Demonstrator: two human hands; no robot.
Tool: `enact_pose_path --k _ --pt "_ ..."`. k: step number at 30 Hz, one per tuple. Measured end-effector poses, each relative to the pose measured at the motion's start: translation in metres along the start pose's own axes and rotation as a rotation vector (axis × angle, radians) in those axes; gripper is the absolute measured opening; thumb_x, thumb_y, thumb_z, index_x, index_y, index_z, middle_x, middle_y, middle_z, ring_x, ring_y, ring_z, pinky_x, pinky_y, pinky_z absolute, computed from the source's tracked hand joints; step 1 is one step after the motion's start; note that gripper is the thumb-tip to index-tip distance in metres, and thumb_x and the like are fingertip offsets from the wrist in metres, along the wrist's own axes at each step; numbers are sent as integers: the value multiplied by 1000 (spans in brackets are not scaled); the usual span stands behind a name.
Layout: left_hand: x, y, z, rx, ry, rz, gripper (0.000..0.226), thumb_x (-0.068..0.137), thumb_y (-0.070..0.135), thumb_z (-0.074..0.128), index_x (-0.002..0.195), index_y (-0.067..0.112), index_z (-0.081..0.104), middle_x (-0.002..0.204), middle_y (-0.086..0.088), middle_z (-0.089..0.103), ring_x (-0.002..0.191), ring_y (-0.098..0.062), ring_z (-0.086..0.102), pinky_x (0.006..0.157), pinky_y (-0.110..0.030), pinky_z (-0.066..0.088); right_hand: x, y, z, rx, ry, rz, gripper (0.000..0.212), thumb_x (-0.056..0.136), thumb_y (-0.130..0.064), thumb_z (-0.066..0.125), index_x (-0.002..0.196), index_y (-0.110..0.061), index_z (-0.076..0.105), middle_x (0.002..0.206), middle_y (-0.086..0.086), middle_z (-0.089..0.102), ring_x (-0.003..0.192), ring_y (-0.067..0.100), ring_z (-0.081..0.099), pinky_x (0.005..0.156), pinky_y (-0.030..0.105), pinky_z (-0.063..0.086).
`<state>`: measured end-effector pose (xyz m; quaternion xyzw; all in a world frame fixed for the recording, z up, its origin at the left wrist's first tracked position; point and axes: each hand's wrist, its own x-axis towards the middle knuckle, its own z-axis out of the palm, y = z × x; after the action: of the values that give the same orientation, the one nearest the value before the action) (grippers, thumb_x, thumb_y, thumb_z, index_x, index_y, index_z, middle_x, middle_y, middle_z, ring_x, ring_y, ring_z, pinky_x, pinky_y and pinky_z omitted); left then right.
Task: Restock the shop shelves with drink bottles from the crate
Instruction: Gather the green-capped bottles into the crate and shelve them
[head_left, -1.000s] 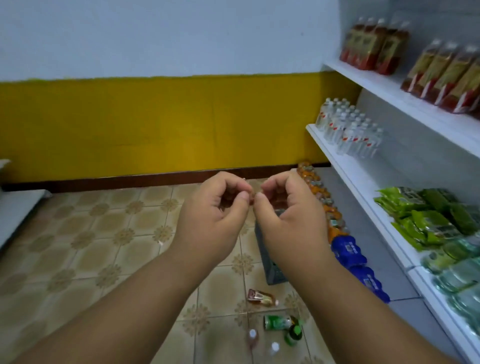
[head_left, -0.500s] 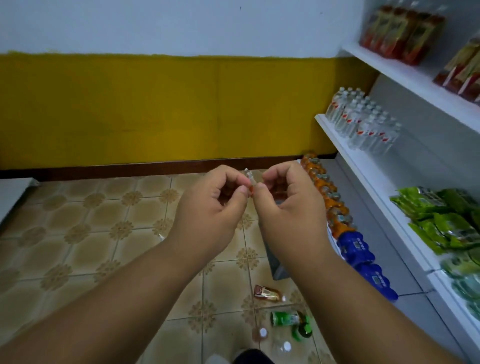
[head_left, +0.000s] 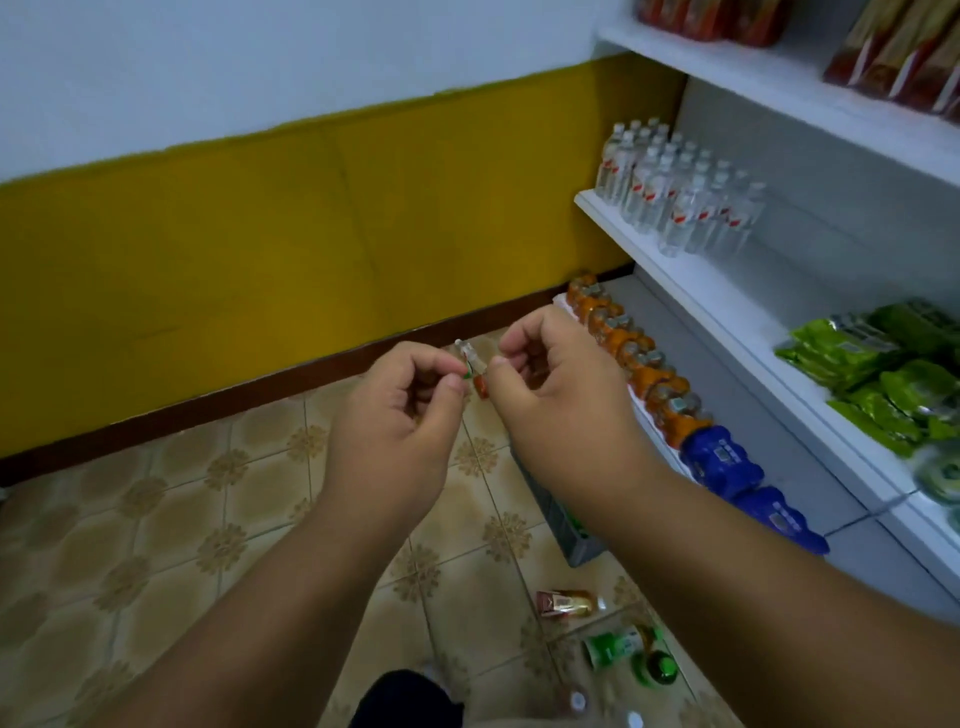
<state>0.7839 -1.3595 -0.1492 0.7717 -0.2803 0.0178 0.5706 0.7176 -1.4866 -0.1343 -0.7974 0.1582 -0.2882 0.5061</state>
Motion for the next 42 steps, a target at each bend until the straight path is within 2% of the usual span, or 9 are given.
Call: enact_pose_path --k 3,6,11,18,22,26,33,38,42 --pt "43 -25 1 -4 -51 26 13 90 28 59 91 40 64 86 14 68 75 -11 65 61 -26 55 28 14 27 24 38 33 9 88 -24 65 86 -26 56 80 -6 60 74 13 56 60 28 48" --pt "100 -60 -3 -43 -116 34 18 90 29 58 87 46 64 84 9 68 74 -15 65 64 -31 55 67 29 58 -8 122 53 10 90 -21 65 87 -24 56 81 -5 59 74 13 55 61 27 48" --pt "182 -110 -9 -36 -284 127 11 91 33 58 91 42 63 82 8 67 72 -16 64 58 -22 53 124 45 91 -39 321 149 12 90 -17 65 84 -26 58 76 -6 59 71 13 56 58 27 48" --pt "263 -140 29 -110 -536 180 14 88 45 53 90 36 64 81 3 67 76 -24 66 68 -46 58 157 71 100 -39 568 331 15 91 -11 63 83 -23 60 76 0 61 69 10 57 59 22 50" --pt "279 -140 87 -132 -676 214 7 91 31 57 87 33 63 79 4 67 74 -13 64 62 -21 53 167 95 81 -67 685 381 16 90 -11 64 80 -22 58 72 1 60 62 1 52 56 14 47" --pt "297 -145 150 -118 -851 232 11 92 27 57 85 34 62 80 9 66 74 -10 63 61 -15 49 187 138 57 -83 773 433 20 90 -14 65 78 -27 56 68 -8 56 61 -2 52 54 10 44" --pt "332 -197 252 -3 -1002 237 8 95 29 65 91 37 64 84 17 66 80 1 63 64 -7 46 234 242 35 -82 801 525 20 92 -22 66 79 -32 54 69 -9 56 61 -2 52 51 9 41" --pt "332 -292 347 37 -1090 158 12 97 30 63 93 41 62 90 22 66 83 3 64 64 -9 45 241 370 52 -94 852 685 25 92 -17 67 80 -31 50 70 -7 56 62 -1 51 55 10 42" --pt "306 -394 423 59 -1172 118 19 98 29 58 87 44 59 92 28 64 83 7 62 62 -5 43 222 499 91 -73 811 826 16 92 -14 67 89 -23 54 81 0 60 69 11 55 62 25 47"
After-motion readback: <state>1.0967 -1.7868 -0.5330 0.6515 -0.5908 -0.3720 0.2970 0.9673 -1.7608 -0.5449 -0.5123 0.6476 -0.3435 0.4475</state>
